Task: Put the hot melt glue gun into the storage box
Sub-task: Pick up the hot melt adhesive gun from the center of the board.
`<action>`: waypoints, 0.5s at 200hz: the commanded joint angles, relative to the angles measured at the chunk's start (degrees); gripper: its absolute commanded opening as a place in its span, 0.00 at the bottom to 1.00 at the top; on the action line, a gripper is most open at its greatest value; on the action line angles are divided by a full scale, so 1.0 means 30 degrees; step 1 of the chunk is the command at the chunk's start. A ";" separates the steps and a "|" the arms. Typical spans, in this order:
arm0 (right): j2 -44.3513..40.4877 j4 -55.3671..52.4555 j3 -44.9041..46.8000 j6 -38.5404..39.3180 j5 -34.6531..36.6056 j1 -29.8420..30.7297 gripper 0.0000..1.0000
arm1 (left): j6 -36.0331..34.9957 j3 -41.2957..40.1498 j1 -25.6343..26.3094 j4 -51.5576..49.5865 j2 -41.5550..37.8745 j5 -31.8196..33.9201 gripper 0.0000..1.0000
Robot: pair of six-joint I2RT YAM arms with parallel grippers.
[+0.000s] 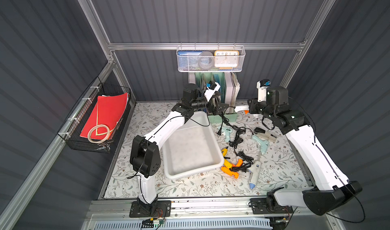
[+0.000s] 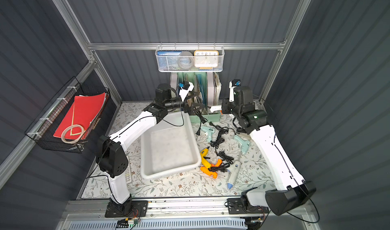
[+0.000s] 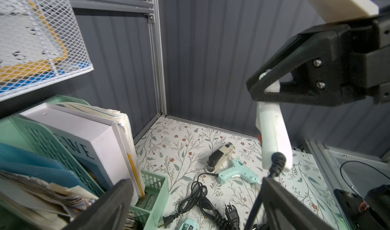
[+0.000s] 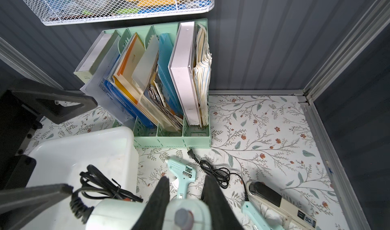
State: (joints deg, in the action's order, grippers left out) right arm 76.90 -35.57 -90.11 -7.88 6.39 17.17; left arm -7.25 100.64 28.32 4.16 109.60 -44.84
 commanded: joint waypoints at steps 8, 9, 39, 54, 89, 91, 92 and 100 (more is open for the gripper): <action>0.0117 0.0759 -0.0463 -0.0113 -0.0362 0.0310 0.00 | -0.1499 0.0922 0.0225 -0.1473 0.0494 -0.0715 1.00; 0.0117 0.0757 -0.0448 -0.0091 -0.0353 0.0311 0.00 | -0.1519 0.0943 0.0227 -0.1489 0.0511 -0.0751 1.00; 0.0093 0.0920 -0.0259 -0.0010 -0.0173 0.0532 0.00 | -0.1957 0.1745 0.0434 -0.2460 0.0852 -0.2032 1.00; 0.0116 0.1018 -0.0128 0.0052 -0.0012 0.0598 0.00 | -0.2118 0.1888 0.0435 -0.2838 0.0907 -0.2699 1.00; 0.0222 0.1211 0.0006 0.0252 0.0254 0.0721 0.00 | -0.2536 0.1875 0.0438 -0.3700 0.0649 -0.4358 1.00; 0.0209 0.1205 0.0020 0.0253 0.0252 0.0722 0.00 | -0.2551 0.1859 0.0435 -0.3746 0.0623 -0.4382 1.00; 0.0193 0.1199 0.0028 0.0253 0.0247 0.0722 0.00 | -0.2558 0.1851 0.0435 -0.3753 0.0604 -0.4386 1.00; 0.0222 0.1246 0.0035 0.0282 0.0271 0.0773 0.00 | -0.2565 0.1793 0.0435 -0.3733 0.0516 -0.4338 1.00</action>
State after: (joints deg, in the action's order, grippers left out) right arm 77.38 -34.63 -90.08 -7.57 6.90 18.94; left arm -12.71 104.68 29.17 -4.19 111.28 -53.43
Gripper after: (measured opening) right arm 0.285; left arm 0.999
